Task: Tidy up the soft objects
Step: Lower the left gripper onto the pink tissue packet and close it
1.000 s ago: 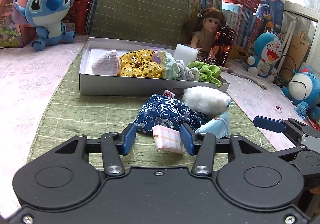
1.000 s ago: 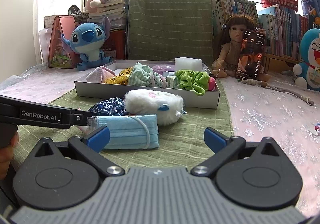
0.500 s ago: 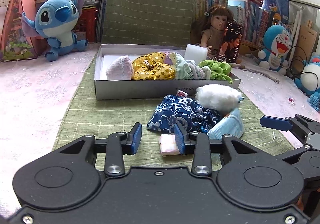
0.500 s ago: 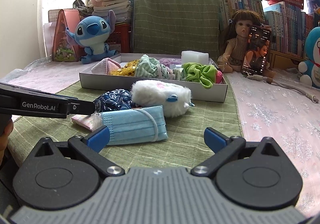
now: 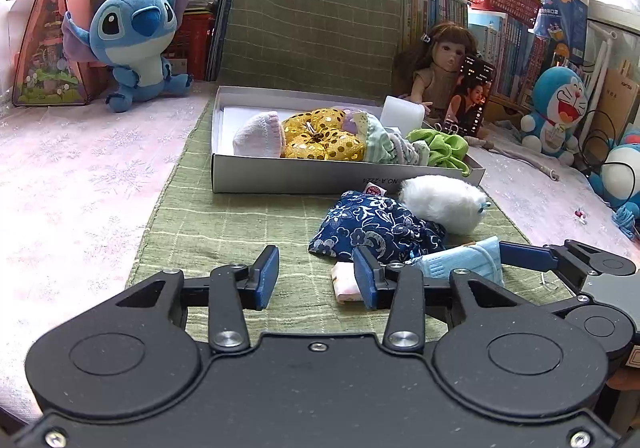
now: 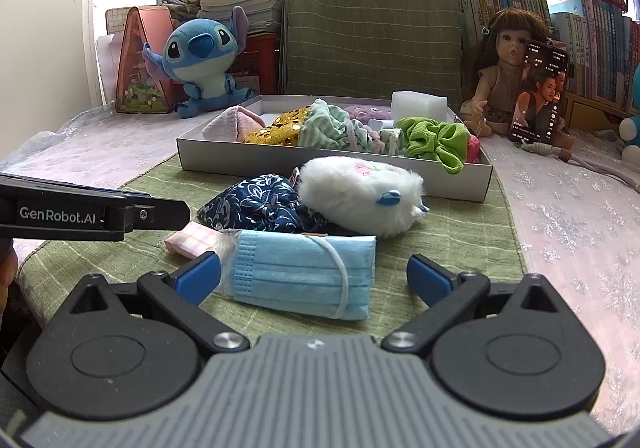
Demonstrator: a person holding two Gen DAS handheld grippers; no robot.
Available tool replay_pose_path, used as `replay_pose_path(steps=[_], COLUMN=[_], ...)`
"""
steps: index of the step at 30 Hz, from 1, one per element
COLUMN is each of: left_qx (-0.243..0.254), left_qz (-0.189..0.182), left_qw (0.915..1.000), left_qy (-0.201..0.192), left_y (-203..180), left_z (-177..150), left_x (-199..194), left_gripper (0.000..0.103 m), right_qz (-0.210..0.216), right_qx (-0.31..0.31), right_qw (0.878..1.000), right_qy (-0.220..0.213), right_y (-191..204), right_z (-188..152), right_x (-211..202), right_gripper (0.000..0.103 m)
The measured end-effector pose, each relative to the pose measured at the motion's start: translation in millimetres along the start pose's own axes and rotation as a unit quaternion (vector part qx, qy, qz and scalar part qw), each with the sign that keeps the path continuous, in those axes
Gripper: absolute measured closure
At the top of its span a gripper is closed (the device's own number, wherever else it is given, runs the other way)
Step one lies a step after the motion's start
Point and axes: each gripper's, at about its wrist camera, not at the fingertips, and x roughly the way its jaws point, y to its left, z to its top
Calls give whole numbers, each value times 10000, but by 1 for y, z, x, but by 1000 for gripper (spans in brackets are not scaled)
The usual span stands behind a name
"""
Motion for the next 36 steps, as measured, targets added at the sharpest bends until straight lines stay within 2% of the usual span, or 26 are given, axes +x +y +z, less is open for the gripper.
replay_pose_path(steps=[9,22,28,36], left_qx=[193,569,634,693], left_qz=[191,56,-68,20], left_qw=[9996,9983,9980,9975], left_qy=[-39,-83,1,131], left_y=[-5,-22,-34,-36], left_z=[-4,-11,-14,-17], left_x=[-2,-8,-2,9], left_gripper=[58,51,51,55], right_qz=[7,-504,-685,-686], right_qx=[-85,250,339,306], right_qw=[10000,9984,9970,9971], right_qy=[-8,106,103,80], right_y=[9,-12,-24,-30], right_z=[-4,-7,-9,-11], right_x=[-7,-13,-17,-20], right_gripper=[2,2,2,1])
